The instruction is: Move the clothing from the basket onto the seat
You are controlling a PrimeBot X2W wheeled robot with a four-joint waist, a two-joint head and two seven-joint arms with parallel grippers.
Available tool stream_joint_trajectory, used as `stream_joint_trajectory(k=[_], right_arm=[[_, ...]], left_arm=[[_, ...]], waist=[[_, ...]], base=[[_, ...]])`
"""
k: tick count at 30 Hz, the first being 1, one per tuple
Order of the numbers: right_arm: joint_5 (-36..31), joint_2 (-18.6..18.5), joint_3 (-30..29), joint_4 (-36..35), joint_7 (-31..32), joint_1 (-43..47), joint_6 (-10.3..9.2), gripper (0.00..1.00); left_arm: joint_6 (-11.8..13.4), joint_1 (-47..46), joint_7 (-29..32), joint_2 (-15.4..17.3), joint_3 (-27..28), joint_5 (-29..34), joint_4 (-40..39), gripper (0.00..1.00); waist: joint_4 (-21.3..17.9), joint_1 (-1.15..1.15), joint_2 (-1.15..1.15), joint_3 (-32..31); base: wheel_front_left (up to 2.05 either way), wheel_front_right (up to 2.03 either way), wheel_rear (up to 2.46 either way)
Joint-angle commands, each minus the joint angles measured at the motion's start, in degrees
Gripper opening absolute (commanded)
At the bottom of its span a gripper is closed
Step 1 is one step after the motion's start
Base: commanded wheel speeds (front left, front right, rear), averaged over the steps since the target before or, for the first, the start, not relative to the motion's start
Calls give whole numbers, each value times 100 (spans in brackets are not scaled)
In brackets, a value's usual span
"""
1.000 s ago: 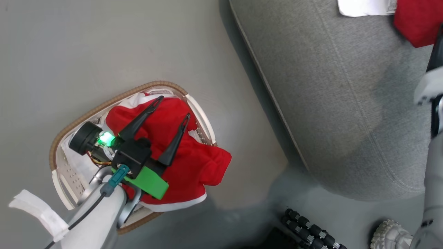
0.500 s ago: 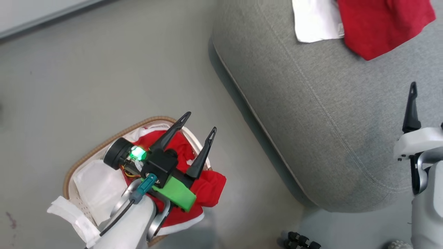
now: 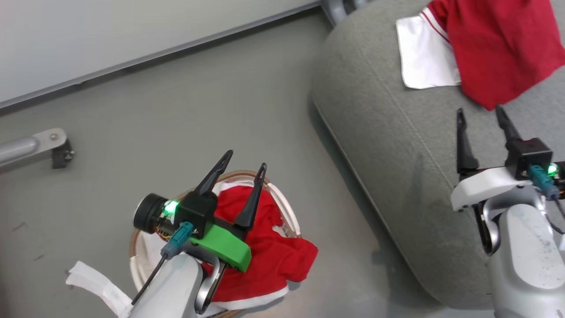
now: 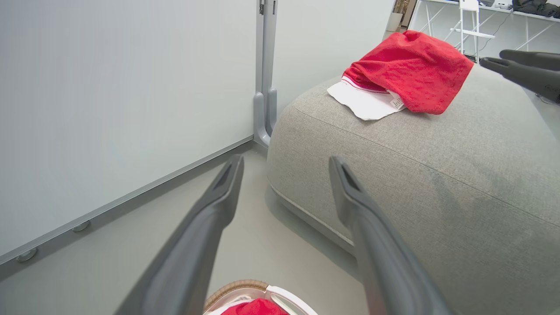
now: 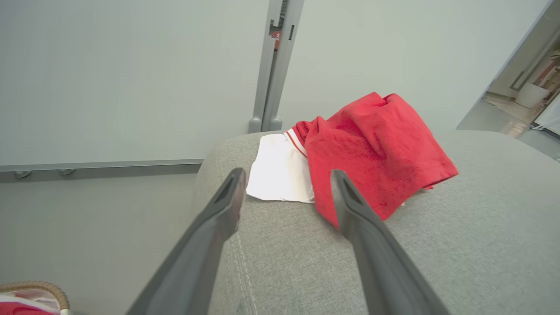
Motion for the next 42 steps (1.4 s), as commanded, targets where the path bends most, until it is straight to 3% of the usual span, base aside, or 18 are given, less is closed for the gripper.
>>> stream_joint_trajectory(k=[1, 8, 16, 33, 42], right_arm=[[54, -21, 127, 46, -28, 62, -8, 100], [497, -20, 540, 209, -28, 93, -8, 100], [1036, -20, 1004, 336, -28, 379, -8, 100], [1275, -17, 1320, 281, -28, 1190, -8, 100], [1243, -16, 1287, 90, -28, 1553, -8, 100]], left_arm=[[-14, 119, -6, -14, 108, 51, 50, 100], [-14, 305, -5, -75, 772, 157, 346, 100], [-14, 581, -5, -76, 1529, 168, 622, 100], [-14, 1505, -5, -170, 3020, 388, 704, 100], [-14, 1764, -5, -314, 3285, 283, 563, 100]], waist=[[552, 0, 0, -394], [1156, 0, 0, -679], [1543, 0, 0, -972], [1650, 0, 0, -1512], [1626, 0, 0, -1573]], base=[[0, 0, 0], [0, 0, 0], [0, 0, 0], [0, 0, 0], [0, 0, 0]])
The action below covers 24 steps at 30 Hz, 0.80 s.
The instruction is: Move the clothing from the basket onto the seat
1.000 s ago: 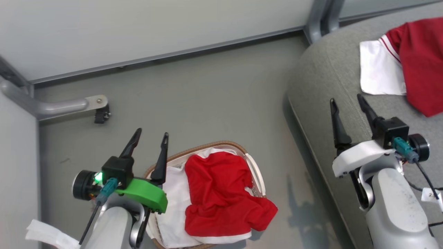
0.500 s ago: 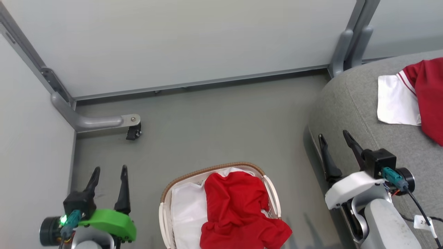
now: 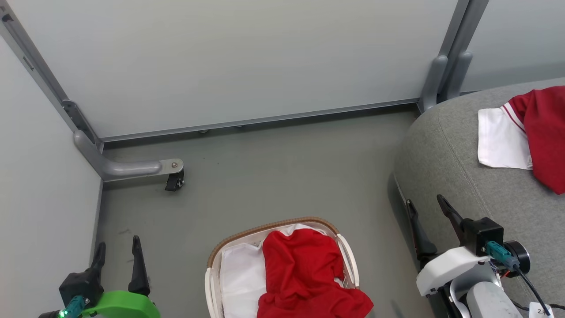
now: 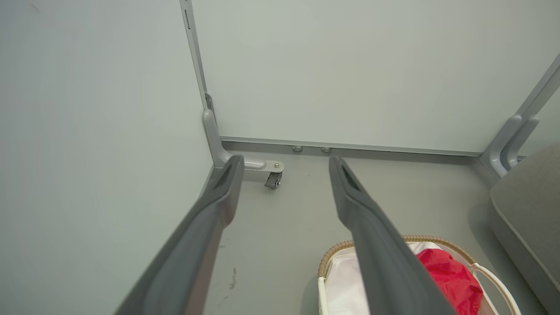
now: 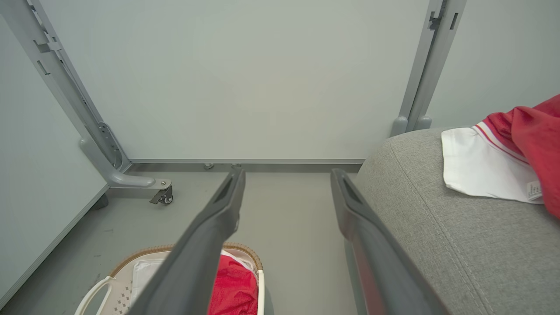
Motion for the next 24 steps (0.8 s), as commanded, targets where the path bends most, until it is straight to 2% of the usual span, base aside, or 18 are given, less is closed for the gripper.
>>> stream_joint_trajectory(k=[1, 10, 13, 24], right_arm=[[-34, -24, 6, -40, -27, 98, -8, 100], [56, -24, 139, -241, -28, -52, -8, 100], [83, -25, 199, -409, -27, -216, -8, 100], [405, -23, 456, -1181, -27, -1073, -8, 100]], left_arm=[[-14, 93, -5, -29, 2, -27, -31, 100], [-14, -38, -5, -49, -179, -145, -47, 100], [-14, -237, -5, -43, -378, -314, 82, 100], [-14, -1324, -5, 324, -1101, -749, 297, 100]], waist=[[-8, 0, 0, -9], [-123, 0, 0, 252], [-221, 0, 0, 550], [-813, 0, 0, 2047]], base=[[0, 0, 0], [0, 0, 0], [0, 0, 0], [0, 0, 0]])
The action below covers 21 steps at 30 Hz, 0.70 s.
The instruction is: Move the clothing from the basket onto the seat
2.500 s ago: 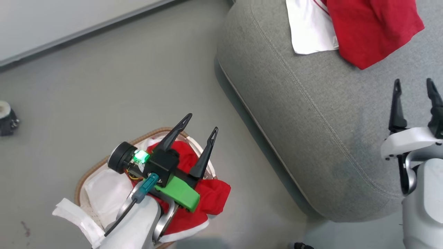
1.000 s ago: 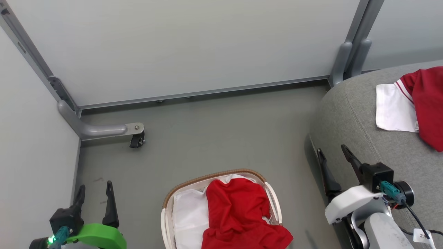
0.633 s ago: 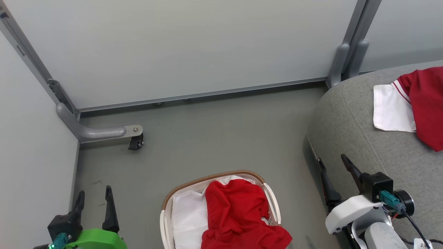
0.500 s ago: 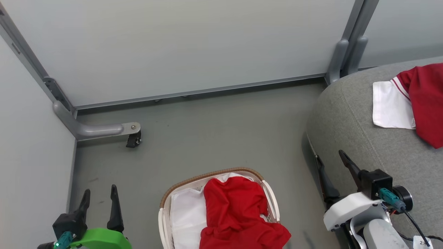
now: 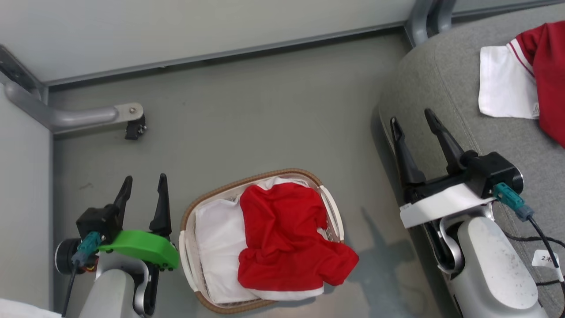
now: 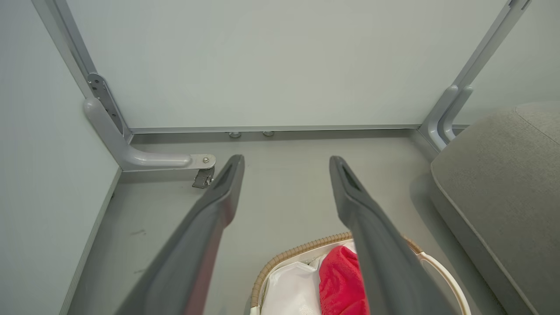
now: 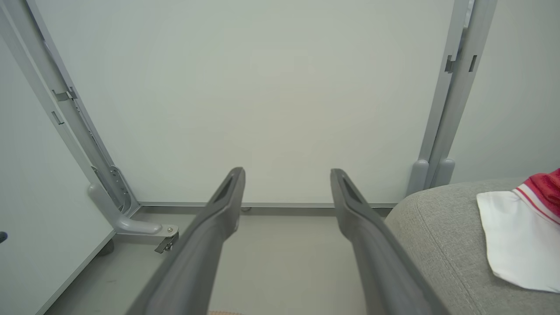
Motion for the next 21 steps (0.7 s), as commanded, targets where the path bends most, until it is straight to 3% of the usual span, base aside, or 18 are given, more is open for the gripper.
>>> stream_joint_trajectory(k=[1, 13, 21], right_arm=[[60, -21, 19, -89, -27, -159, -8, 100], [165, -15, 321, -697, -27, -829, -8, 100], [389, -15, 458, -976, -27, -969, -8, 100]], left_arm=[[-14, -207, -5, 84, -89, -56, 33, 100], [-14, -1423, -5, 525, -1061, -494, 627, 100], [-14, -1876, -5, 575, -1741, -881, 1061, 100]], waist=[[-472, 0, 0, 836], [-1102, 0, 0, 2235], [-1366, 0, 0, 2774]], base=[[0, 0, 0], [0, 0, 0], [0, 0, 0]])
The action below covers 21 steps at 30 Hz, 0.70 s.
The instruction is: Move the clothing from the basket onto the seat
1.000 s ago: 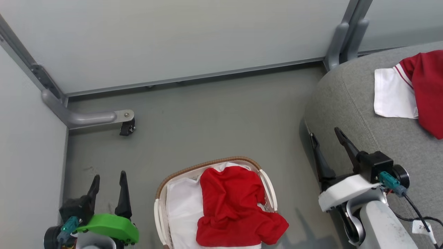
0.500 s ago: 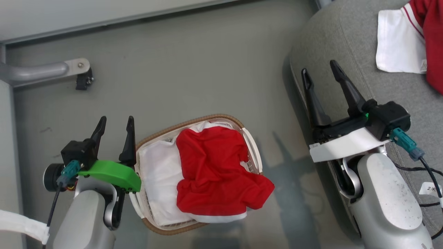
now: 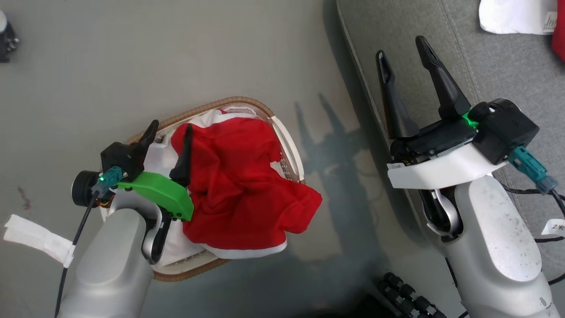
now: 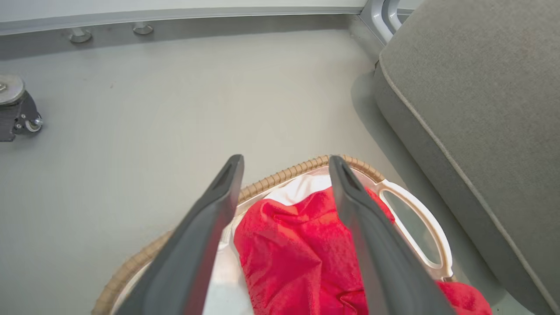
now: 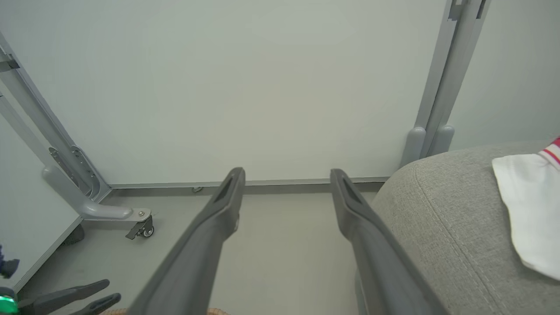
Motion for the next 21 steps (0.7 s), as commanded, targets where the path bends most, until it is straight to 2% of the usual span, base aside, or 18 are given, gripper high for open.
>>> stream_joint_trajectory(k=[1, 6, 14, 21], right_arm=[[80, -5, 7, -76, -27, -91, -8, 100], [192, -5, 3, -207, -27, -96, -8, 100], [255, -9, 102, -416, -27, -130, -8, 100], [63, -9, 102, -506, -27, -24, -8, 100]], left_arm=[[-14, -163, -6, 45, -86, -81, 55, 100], [-14, -361, -6, 61, -486, -158, 338, 100], [-14, -667, -7, 179, -793, -261, 887, 100], [-14, -845, -6, 250, -1145, -393, 1227, 100]], waist=[[-442, -1, 0, 562], [-544, -1, 0, 847], [-704, -1, 0, 1211], [-511, -1, 0, 1403]], base=[[0, 0, 0], [0, 0, 0], [1, 1, 1], [11, 11, 11]])
